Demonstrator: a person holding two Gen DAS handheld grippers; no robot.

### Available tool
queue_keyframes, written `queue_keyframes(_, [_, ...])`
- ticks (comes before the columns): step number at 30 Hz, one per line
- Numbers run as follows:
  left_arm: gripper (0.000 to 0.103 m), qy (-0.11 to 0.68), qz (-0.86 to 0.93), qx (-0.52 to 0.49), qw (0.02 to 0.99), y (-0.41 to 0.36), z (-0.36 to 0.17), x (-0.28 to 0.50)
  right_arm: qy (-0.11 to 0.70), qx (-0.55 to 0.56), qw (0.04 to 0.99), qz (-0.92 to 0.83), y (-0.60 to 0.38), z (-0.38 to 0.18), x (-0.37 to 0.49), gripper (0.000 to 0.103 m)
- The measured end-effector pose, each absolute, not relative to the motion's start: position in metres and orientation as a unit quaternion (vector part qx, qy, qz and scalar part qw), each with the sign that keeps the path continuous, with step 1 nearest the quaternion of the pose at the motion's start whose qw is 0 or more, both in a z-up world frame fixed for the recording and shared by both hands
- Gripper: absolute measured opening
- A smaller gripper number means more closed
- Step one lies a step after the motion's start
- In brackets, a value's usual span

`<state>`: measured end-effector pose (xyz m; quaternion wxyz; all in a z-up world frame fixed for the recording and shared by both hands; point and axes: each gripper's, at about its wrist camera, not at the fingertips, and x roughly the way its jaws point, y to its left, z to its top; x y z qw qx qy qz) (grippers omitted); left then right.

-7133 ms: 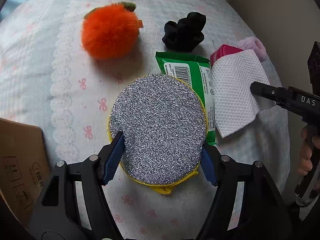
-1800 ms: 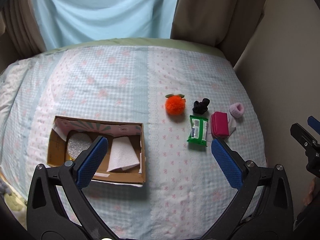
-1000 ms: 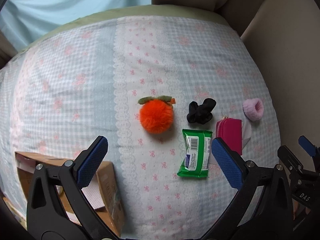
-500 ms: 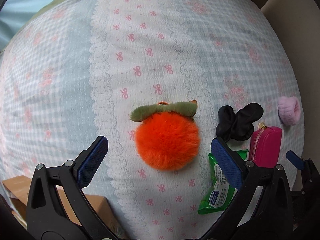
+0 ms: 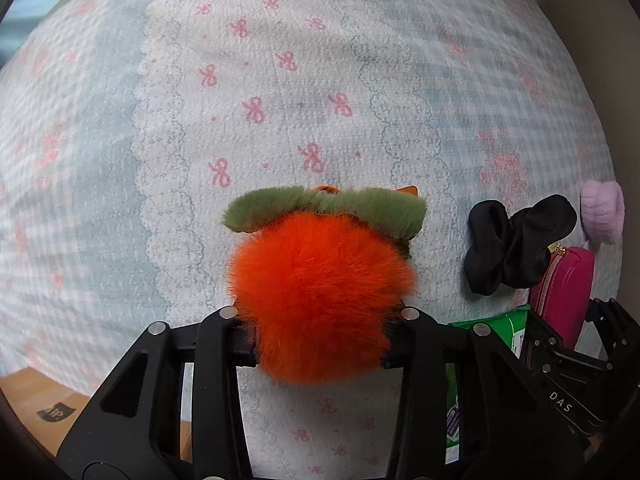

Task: Organize soft objects
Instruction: 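Grasp the orange pom-pom with the left tool while the right tool grasps the pink pouch, then carry the pom-pom and pink pouch into the box and release both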

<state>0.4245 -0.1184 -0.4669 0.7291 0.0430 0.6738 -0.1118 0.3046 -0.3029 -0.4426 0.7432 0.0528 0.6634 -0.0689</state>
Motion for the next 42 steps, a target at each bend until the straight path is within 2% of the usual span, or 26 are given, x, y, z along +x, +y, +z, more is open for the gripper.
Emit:
queue_keyframes(6, [0.032,0.664,-0.121,0.027,0.738,-0.113,-0.465,0.426,0.661,0.036,0.747,-0.067,-0.288,-0.439,0.299,0.05])
queue_keyframes(15, [0.032,0.641,-0.127,0.03,0.756,-0.106,-0.433,0.426,0.646,0.061,0.758,-0.06,-0.279,-0.406,0.296,0.039])
queue_keyframes(29, [0.032,0.597,-0.131,0.031,0.791,-0.113,-0.347,0.399,0.592,0.078,0.801,-0.046,-0.295,-0.313,0.268,0.037])
queue_keyframes(42, [0.032,0.531,-0.119,-0.003,0.839,-0.098,-0.214,0.299,0.52,0.05,0.852,-0.017,-0.301,-0.191,0.222,0.036])
